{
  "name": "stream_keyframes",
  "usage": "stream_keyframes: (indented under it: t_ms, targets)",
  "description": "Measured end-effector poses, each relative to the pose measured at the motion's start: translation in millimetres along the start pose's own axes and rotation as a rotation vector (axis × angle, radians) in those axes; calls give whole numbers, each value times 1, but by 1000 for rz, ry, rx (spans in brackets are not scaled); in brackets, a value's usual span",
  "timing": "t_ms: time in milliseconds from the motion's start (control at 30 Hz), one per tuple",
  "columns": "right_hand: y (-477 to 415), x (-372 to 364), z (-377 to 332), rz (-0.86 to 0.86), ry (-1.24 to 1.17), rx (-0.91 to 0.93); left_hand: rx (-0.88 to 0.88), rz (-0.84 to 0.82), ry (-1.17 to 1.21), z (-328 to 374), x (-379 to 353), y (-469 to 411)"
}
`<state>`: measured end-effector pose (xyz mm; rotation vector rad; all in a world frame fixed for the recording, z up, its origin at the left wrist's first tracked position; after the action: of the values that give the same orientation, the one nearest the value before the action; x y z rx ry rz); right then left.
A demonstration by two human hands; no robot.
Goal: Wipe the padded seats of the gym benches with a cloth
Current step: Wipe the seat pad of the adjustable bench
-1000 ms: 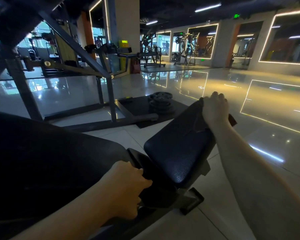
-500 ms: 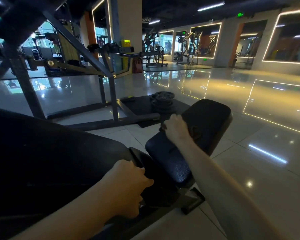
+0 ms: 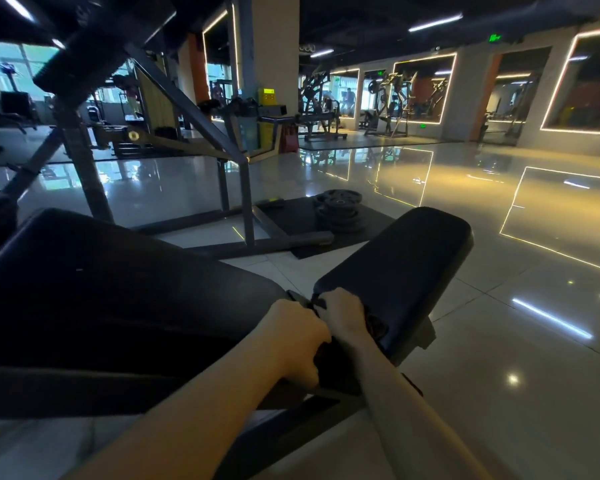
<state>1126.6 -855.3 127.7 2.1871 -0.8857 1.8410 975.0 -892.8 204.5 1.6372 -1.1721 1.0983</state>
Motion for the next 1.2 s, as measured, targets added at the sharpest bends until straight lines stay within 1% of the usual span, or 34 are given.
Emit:
stream_keyframes:
  t_ms: [100, 167, 233, 333, 400, 500, 600, 700, 800, 867, 933, 1067, 1133, 1200]
  targets:
    - [25, 14, -4, -29, -211, -141, 43, 83, 132, -4, 11, 6]
    - [40, 28, -7, -37, -381, -218, 105, 118, 302, -10, 18, 10]
    - [52, 33, -7, -37, -508, -305, 163, 60, 430, -24, 22, 18]
    - [58, 37, -18, -31, -618, -333, 257, -77, 401, -64, 36, 45]
    - [60, 42, -33, -36, -617, -341, 303, -177, 369, -94, 48, 74]
    - [66, 43, -41, 15, -584, -417, 344, -337, 325, -121, 70, 118]
    - [64, 44, -45, 82, -439, -418, 341, -405, 205, -128, 90, 164]
    - [60, 45, -52, 101, -348, -384, 355, -367, 81, -133, 101, 213]
    - [61, 43, -53, 86, -314, -413, 383, -236, 14, -147, 108, 255]
    - [61, 44, -55, 44, -291, -434, 396, -139, 67, -158, 108, 274]
    - [62, 48, -58, 8, -302, -457, 376, -56, 175, -164, 105, 282]
    - [63, 66, -78, -14, -369, -480, 355, 1, 315, -170, 104, 278]
    - [62, 80, -109, -14, -400, -429, 356, 4, 364, -172, 103, 276]
    - [62, 97, -151, -1, -410, -315, 365, 0, 391, -175, 101, 275]
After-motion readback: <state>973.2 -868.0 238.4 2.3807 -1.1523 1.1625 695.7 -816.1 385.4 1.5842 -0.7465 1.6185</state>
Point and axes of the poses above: each hand's wrist, its own y-axis away from the middle knuckle, its own x-axis out of the back of the hand, z = x × y, the point moved 5 cm from there along -y, towards the middle knuckle, and after that the axes turned 1 degree about z, right-handed, at the moved point
